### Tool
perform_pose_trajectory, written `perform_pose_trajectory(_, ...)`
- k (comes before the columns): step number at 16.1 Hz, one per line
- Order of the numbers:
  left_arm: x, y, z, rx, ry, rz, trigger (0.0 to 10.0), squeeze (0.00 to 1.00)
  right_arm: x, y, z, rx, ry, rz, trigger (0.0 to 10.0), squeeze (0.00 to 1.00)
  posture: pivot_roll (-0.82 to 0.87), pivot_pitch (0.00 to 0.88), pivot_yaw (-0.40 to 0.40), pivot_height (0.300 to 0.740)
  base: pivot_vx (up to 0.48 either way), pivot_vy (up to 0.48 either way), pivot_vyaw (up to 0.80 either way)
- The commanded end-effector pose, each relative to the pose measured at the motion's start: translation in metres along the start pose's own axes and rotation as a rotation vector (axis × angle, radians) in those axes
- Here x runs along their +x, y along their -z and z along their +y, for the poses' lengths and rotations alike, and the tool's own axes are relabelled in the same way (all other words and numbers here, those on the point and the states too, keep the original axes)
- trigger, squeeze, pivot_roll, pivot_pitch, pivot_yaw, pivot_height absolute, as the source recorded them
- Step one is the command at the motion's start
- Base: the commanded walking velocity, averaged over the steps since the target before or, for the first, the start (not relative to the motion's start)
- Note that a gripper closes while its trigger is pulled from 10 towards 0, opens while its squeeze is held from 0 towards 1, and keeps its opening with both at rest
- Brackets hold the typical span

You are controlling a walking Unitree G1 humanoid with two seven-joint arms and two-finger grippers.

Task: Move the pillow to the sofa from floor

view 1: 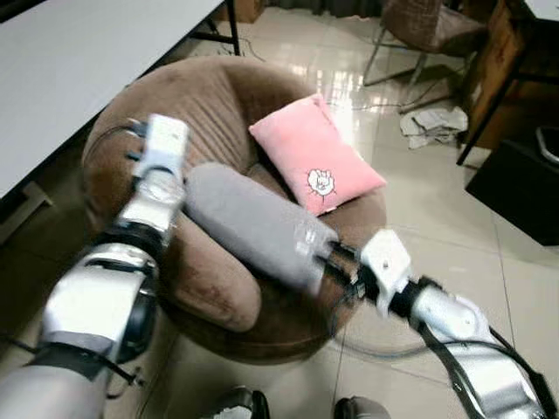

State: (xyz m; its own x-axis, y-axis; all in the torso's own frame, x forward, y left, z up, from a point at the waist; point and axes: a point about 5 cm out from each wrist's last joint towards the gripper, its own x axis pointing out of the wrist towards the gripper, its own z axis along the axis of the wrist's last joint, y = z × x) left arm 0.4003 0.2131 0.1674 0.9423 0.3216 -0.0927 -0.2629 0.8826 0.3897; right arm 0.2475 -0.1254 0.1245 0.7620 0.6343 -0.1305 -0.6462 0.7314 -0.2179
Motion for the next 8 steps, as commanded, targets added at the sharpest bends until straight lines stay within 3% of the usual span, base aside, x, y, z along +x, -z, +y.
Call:
perform_pose_trajectory(1,0.002,-0.016,0.003,-0.086,0.028,-0.076,10.0,0.49,-0.001,-0.002,-0.009,-0.022,0.101,-0.010,10.0,0.00,-0.07,0.102,0.064,0.740,0.000,0.000,0.00)
perform_pose_trajectory(2,0.000,-0.021,0.005,-0.199,0.077,-0.144,10.0,0.00,0.001,-0.006,-0.010,-0.014,0.152,-0.034,10.0,0.00,-0.08,0.087,0.057,0.740,0.000,0.000,0.00)
perform_pose_trajectory(3,-0.004,-0.026,0.001,-0.330,0.183,-0.228,10.0,0.00,0.001,-0.011,-0.010,0.038,0.220,-0.063,10.0,0.00,-0.07,0.072,0.052,0.740,0.000,0.000,0.00)
perform_pose_trajectory(4,-0.017,-0.032,-0.002,-0.496,0.331,-0.319,10.0,0.00,0.001,-0.018,-0.005,0.096,0.262,-0.101,10.0,0.00,-0.07,0.064,0.041,0.740,0.000,0.000,0.80)
perform_pose_trajectory(5,-0.036,-0.033,0.001,-0.546,0.426,-0.404,10.0,0.00,0.001,-0.024,0.001,0.124,0.279,-0.129,10.0,0.00,-0.07,0.065,0.027,0.740,0.000,0.000,0.80)
perform_pose_trajectory(8,-0.070,-0.013,0.009,-0.478,0.421,-0.466,10.0,0.00,-0.003,-0.026,0.003,0.200,0.351,-0.159,10.0,0.00,-0.06,0.045,0.003,0.740,0.000,0.000,0.80)
